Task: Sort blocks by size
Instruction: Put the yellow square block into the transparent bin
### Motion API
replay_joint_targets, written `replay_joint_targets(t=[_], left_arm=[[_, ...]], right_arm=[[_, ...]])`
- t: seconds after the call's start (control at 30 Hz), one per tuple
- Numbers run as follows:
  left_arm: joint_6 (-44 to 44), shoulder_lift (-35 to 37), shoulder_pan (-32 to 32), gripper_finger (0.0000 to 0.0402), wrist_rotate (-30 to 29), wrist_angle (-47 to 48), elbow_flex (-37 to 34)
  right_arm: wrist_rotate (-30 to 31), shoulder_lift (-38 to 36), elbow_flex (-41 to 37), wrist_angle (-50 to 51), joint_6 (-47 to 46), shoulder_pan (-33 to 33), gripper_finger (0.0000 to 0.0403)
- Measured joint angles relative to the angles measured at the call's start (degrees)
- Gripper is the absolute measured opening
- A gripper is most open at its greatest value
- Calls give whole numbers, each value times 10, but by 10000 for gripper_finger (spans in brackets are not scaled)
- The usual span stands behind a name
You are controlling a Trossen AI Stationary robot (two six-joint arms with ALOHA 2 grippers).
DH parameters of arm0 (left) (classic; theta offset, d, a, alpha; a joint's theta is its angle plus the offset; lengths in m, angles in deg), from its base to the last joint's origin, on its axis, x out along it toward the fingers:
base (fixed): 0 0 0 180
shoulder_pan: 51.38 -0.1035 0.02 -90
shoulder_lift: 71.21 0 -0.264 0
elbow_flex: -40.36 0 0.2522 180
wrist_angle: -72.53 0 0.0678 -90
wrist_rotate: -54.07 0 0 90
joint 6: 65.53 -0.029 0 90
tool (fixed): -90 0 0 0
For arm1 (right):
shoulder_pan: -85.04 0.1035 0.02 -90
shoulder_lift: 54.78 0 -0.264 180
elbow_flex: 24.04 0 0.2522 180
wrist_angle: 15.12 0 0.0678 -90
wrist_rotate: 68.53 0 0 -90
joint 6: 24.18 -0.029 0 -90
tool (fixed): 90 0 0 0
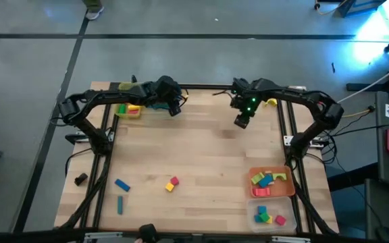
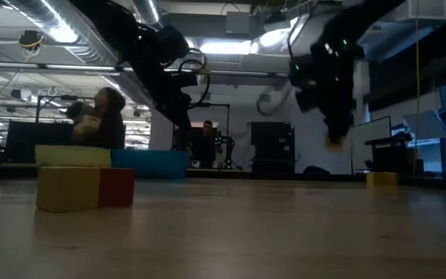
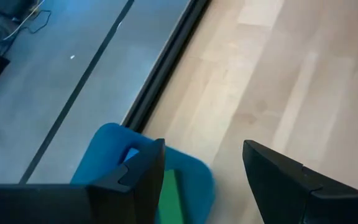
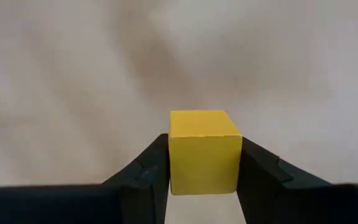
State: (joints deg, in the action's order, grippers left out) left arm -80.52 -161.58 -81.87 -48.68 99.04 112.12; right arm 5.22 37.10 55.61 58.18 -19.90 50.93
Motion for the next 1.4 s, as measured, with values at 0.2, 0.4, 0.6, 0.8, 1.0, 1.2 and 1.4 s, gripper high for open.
replay_joint_targets(t=[0.2, 0.4, 0.6, 0.8, 1.0, 1.2, 1.4], left_arm=[[8, 0, 22, 200, 0, 1, 0], [14, 0, 45, 200, 0, 2, 0], [23, 0, 72, 200, 0, 1, 0], [67, 0, 103, 200, 0, 2, 0], [62, 2, 137, 200, -1, 3, 0], [77, 32, 189, 200, -1, 29, 1], [148, 76, 277, 200, 34, 116, 1]], right_arm=[[-109, 0, 61, 52, -90, 118, 141], [-119, 0, 69, 70, -205, 286, 142], [-115, 0, 69, 65, -359, 463, 144], [-65, 0, 69, 64, -536, 629, 144], [-4, 0, 69, 58, -681, 755, 146], [58, 0, 69, 44, -783, 819, 177], [92, 0, 69, 45, -839, 841, 209]])
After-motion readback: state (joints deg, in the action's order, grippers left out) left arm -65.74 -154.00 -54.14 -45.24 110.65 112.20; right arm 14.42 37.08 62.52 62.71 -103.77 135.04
